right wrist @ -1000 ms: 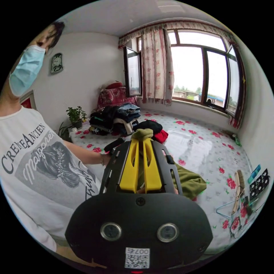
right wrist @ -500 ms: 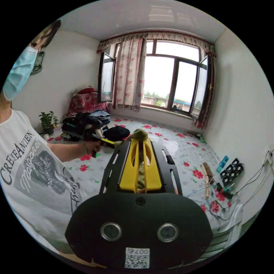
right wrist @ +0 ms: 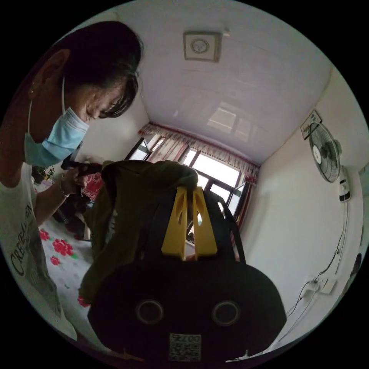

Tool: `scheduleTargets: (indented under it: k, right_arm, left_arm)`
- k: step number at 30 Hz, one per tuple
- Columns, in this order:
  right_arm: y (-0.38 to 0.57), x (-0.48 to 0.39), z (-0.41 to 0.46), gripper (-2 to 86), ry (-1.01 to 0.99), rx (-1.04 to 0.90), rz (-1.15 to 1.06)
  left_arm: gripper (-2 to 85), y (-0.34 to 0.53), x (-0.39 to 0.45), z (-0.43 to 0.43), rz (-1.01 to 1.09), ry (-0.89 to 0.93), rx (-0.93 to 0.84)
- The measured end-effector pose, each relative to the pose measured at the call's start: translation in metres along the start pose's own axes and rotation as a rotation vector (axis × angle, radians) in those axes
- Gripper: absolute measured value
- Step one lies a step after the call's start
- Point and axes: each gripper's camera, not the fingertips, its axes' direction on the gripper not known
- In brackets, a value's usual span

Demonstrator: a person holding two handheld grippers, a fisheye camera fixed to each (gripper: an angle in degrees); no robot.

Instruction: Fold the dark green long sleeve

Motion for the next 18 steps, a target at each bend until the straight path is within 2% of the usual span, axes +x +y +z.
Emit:
scheduleTargets:
  k: [4,7,9,10,11,13,15,18]
  right_arm:
    - [0.016,0.027,0.075,0.5,-0.115,-0.050,0.083]
    - [0.052,0.036,0.167,1.1,-0.229,-0.166,0.186]
    - [0.083,0.029,0.236,1.8,-0.297,-0.289,0.239]
    - [0.110,0.020,0.283,2.6,-0.329,-0.391,0.285]
    - [0.126,0.015,0.305,2.9,-0.340,-0.438,0.316]
    - [0.201,-0.013,0.373,4.0,-0.340,-0.666,0.409]
    - [0.259,-0.037,0.389,5.0,-0.388,-0.815,0.481]
    - [0.358,-0.092,0.365,6.6,-0.527,-0.977,0.576]
  left_arm:
    - [-0.6,-0.003,-0.012,0.012,-0.036,-0.125,-0.094]
    - [-0.1,0.024,-0.054,0.052,-0.148,-0.257,-0.271]
    - [1.1,0.075,-0.111,0.105,-0.244,-0.371,-0.502]
    - [1.4,0.094,-0.128,0.117,-0.289,-0.383,-0.560]
    - [4.1,0.138,-0.165,0.136,-0.417,-0.419,-0.665]
    - [6.6,0.205,-0.203,0.146,-0.541,-0.556,-0.842]
    - [6.8,0.278,-0.209,0.126,-0.566,-0.663,-0.942]
    - [7.9,0.370,-0.173,0.095,-0.581,-0.577,-1.041]
